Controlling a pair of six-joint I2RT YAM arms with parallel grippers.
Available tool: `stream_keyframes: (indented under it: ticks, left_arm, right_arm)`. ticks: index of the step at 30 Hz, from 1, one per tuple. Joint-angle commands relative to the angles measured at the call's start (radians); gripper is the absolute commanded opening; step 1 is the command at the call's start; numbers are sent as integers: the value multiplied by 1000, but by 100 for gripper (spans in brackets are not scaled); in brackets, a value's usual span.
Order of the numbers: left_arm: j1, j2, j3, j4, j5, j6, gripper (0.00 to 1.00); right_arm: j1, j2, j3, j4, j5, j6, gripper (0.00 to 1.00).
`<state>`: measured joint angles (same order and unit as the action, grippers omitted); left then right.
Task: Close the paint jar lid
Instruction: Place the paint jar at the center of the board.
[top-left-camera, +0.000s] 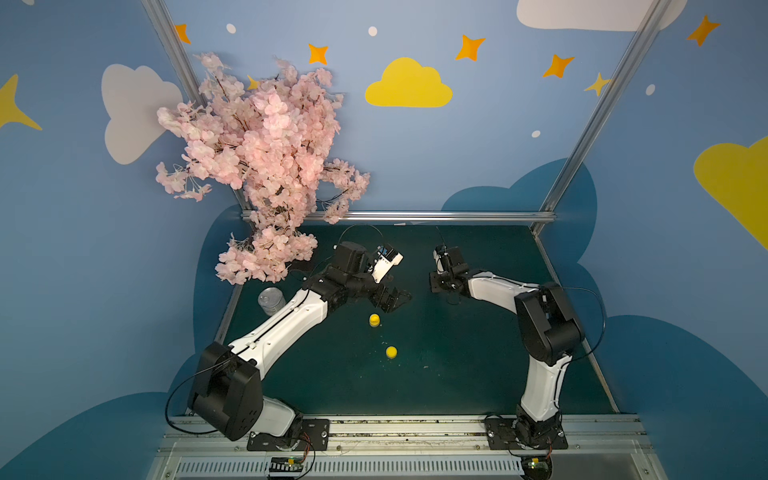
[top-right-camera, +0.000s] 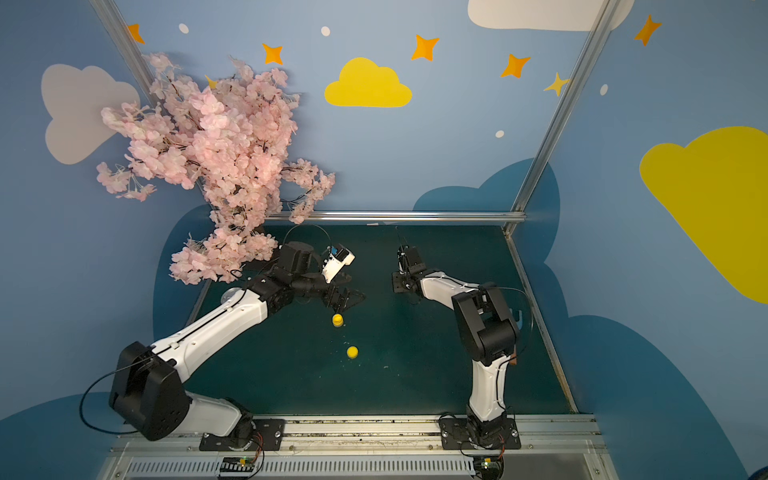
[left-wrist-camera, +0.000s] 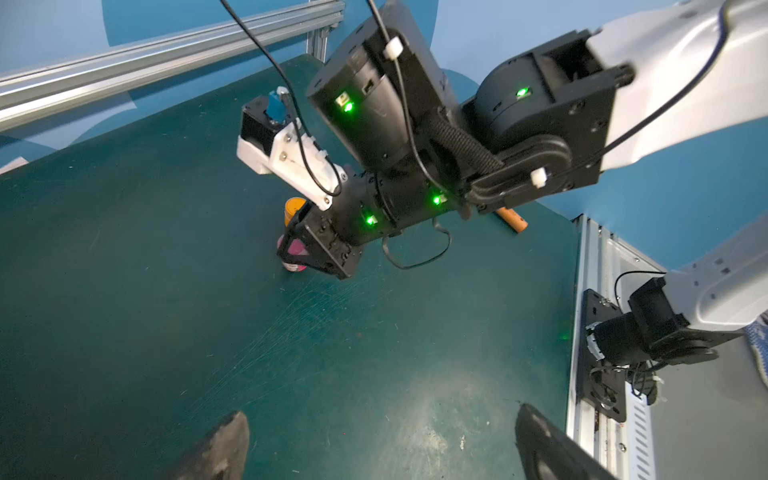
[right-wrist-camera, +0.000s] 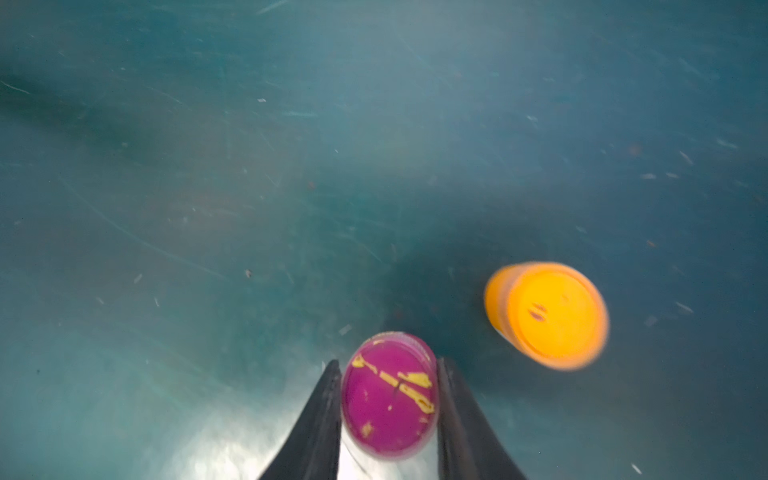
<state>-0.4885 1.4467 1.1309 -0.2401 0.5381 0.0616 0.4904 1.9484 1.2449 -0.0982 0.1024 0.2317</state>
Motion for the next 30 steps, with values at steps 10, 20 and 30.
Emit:
stream_keyframes:
  ticks: [10,20,30]
  left_arm:
    - [28,0,10,-6,76,-65,100]
    - [29,-5,5,13,104,-80,100]
    - [31,-18,-2,13,131,-79,100]
  right_arm:
    - [10,165,291,-186,17,7,0]
    - [10,167,293,-233,67,36,0]
    - [20,187,318,-260,104,114,0]
